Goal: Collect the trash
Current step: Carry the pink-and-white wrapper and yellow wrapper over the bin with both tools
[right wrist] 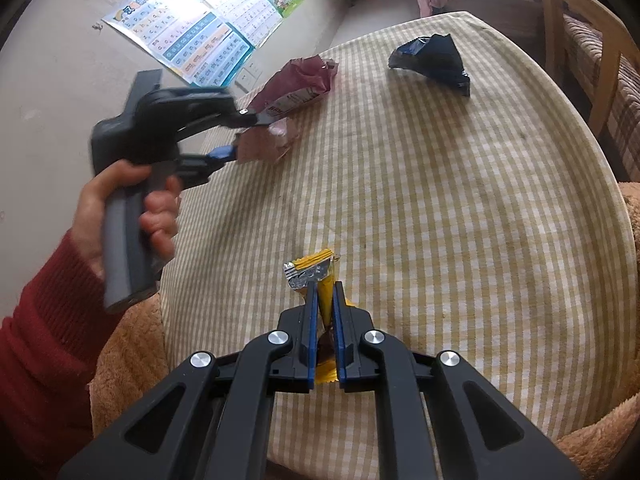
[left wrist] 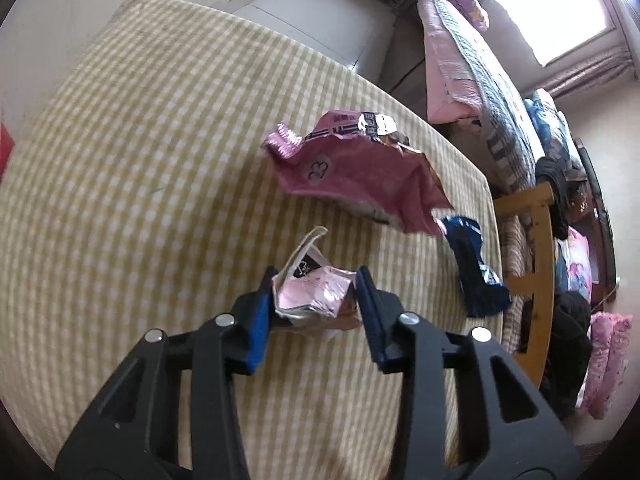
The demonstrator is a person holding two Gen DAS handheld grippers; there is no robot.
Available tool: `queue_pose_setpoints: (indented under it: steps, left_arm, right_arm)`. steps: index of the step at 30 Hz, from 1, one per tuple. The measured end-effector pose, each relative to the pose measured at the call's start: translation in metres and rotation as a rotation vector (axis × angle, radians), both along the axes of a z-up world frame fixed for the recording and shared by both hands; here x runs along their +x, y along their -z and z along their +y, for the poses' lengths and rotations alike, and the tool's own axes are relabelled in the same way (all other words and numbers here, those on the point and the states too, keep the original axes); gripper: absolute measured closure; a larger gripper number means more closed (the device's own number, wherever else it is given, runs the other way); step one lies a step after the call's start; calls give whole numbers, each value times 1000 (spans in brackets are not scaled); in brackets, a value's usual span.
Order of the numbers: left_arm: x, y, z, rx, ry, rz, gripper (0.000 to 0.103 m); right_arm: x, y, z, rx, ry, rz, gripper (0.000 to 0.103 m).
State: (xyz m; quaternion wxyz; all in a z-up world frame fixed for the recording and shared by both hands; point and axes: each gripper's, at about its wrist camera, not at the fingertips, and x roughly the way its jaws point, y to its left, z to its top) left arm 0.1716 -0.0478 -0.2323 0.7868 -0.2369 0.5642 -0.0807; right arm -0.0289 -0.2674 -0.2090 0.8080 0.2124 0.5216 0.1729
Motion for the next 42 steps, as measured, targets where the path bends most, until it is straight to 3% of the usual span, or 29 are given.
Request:
queue_pose_setpoints:
  steps: [6,10,15,18,20,21,24,26,36,42]
  left_arm:
    - [-39,-12,27,-10,61,31,65]
    - [-52,-3,32,62,87,49,65]
    - [-56,11,28,88,69,43,43]
    - [-57,14,20,100,73,34,37]
    - [-57,14,15,115,80,22,38]
    - [-58,14,14,123,81,16,48]
    - [-58,12,12,116,92,13,50]
    - [-61,5,10,137,96,-14,50]
    - [-105,-62,12,318,128,-231,50]
    - [-122,-90,25,366,124,-307,50]
  right_arm:
    - [0,1,-2,7,8,3,95]
    - [1,2,1,-5,0,8,95]
    - [0,2,2,-16,4,6,94]
    - [1,4,1,-19,6,13,92]
    - [1,5,2,-26,0,15,88]
    - [1,5,3,-28,-4,15,88]
    - [1,4,6,-33,-17,9,91]
    - [-1,2,7,-31,-23,-2,96]
    - [-2,-1,12,-71,-26,-16,98]
    - [1,-5,22,-116,-51,-15,98]
